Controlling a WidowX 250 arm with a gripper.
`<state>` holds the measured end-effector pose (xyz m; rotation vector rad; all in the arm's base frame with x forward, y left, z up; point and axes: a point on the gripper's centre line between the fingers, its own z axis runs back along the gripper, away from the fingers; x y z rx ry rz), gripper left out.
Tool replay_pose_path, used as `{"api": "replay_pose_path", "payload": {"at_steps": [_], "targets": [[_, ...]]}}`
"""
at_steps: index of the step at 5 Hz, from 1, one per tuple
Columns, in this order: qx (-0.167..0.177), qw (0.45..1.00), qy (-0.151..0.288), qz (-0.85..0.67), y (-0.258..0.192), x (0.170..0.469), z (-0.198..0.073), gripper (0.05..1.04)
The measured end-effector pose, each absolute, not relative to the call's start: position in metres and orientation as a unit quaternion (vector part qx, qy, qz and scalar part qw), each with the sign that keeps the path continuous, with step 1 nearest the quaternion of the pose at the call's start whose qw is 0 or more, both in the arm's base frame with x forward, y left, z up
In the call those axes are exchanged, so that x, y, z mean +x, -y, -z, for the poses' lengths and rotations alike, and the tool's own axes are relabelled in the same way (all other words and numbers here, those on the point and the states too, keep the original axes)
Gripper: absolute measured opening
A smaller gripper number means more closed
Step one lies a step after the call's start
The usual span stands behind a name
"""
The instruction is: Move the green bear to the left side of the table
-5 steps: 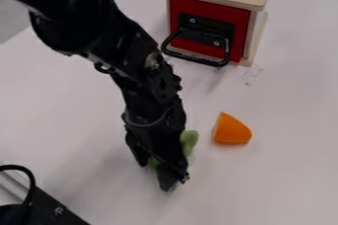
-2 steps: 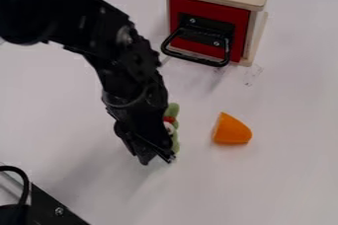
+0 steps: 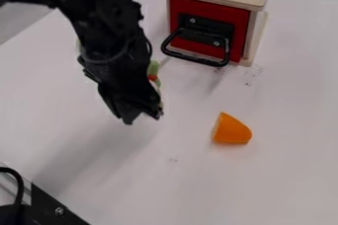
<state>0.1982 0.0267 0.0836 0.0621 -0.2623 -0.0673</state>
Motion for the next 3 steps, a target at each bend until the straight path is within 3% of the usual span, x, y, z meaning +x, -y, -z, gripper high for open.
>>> {"api": "replay_pose_path", "payload": {"at_steps": [1, 3], "targets": [[0.058, 0.988, 0.142, -0.024, -0.052, 0.216, -0.106, 0.102], [0.068, 0.98, 0.132, -0.136, -0.098, 0.249, -0.109, 0.102]]}}
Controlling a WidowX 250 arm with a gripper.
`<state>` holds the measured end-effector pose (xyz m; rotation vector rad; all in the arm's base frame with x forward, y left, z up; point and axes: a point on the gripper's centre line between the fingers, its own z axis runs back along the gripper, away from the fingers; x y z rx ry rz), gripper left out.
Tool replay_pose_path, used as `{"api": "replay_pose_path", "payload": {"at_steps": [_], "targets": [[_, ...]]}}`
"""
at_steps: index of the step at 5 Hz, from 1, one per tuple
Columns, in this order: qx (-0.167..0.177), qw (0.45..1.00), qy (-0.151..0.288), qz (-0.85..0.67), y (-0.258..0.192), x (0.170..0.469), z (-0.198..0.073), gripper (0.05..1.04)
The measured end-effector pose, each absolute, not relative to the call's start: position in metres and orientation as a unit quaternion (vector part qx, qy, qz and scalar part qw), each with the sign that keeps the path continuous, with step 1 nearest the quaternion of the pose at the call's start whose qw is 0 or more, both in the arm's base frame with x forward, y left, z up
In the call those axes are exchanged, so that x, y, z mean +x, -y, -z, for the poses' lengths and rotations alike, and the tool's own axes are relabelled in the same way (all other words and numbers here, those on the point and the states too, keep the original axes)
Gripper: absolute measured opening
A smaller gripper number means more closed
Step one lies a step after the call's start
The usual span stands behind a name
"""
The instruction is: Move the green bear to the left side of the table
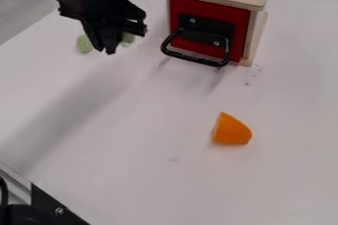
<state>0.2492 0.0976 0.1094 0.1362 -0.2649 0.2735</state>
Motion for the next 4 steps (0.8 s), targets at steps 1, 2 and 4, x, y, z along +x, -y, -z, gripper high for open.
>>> {"api": "replay_pose_path", "payload": {"at_steps": [1, 2, 4], "targets": [[0.087, 0.969, 0.118, -0.199, -0.128, 0.266, -0.103, 0.102], [0.094, 0.957, 0.101, -0.256, -0.156, 0.272, -0.094, 0.102], [0.094, 0.922, 0.074, -0.368, -0.206, 0.278, -0.073, 0.102]]}}
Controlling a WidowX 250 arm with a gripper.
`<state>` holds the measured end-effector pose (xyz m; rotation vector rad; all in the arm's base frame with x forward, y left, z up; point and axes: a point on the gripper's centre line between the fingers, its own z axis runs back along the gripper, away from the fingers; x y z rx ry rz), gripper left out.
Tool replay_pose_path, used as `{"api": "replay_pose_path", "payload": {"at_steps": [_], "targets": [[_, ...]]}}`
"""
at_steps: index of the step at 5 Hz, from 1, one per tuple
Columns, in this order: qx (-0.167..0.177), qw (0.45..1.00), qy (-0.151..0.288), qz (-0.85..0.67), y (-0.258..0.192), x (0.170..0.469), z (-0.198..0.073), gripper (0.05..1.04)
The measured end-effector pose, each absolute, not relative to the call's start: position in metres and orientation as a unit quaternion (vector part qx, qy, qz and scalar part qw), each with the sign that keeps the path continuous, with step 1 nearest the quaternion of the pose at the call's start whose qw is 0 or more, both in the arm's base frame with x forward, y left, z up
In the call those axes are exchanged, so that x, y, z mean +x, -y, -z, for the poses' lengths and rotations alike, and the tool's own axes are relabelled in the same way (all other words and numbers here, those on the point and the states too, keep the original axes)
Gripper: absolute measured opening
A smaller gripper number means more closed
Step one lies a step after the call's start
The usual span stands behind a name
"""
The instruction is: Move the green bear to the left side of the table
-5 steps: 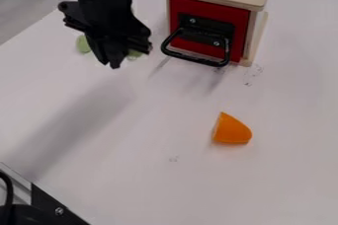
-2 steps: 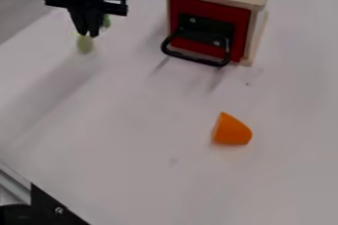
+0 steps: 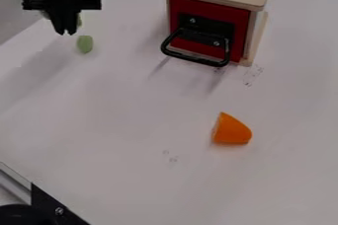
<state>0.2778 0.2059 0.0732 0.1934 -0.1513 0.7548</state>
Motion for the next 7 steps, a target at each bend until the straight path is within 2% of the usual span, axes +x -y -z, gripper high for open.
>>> {"api": "replay_pose_path", "payload": {"at_steps": [3, 4, 5, 6, 7], "targets": [[0.075, 0.893, 0.031, -0.442, -0.234, 0.262, -0.034, 0.102], [0.06, 0.888, 0.014, -0.456, -0.234, 0.254, -0.021, 0.138], [0.035, 0.899, 0.005, -0.436, -0.23, 0.252, -0.018, 0.348], [0.017, 0.907, 0.014, -0.421, -0.226, 0.256, -0.017, 0.629], [0.022, 0.911, 0.038, -0.41, -0.223, 0.253, -0.034, 0.937]]}}
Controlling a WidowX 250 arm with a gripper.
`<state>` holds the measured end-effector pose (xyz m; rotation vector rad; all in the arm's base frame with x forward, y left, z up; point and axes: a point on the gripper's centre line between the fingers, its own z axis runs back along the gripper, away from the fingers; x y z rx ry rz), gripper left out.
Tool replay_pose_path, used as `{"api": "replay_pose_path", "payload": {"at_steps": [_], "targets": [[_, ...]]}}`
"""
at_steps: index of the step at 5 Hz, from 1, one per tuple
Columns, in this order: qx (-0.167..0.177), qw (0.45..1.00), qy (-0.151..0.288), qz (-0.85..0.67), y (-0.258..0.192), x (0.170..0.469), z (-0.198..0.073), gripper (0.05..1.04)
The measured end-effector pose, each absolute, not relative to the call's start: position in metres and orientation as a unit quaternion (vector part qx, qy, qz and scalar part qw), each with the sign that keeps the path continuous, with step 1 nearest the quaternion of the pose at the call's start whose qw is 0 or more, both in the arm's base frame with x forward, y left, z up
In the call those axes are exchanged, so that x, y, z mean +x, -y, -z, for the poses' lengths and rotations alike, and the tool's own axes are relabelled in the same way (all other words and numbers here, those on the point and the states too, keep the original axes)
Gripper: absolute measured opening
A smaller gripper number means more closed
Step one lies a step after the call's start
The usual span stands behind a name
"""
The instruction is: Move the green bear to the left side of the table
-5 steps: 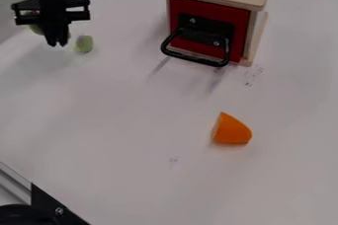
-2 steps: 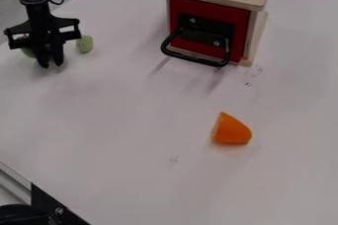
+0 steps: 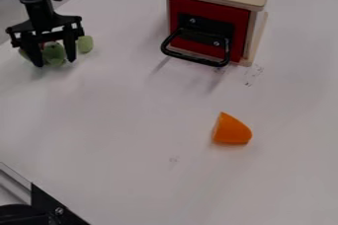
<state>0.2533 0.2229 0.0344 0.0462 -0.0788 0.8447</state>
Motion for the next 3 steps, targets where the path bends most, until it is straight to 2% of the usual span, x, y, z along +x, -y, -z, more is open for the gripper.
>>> {"api": "replay_pose_path", "payload": {"at_steps": [1, 3], "targets": [[0.026, 0.914, 0.059, -0.401, -0.222, 0.253, -0.051, 1.004], [0.02, 0.915, 0.088, -0.393, -0.215, 0.25, -0.085, 1.0]]}}
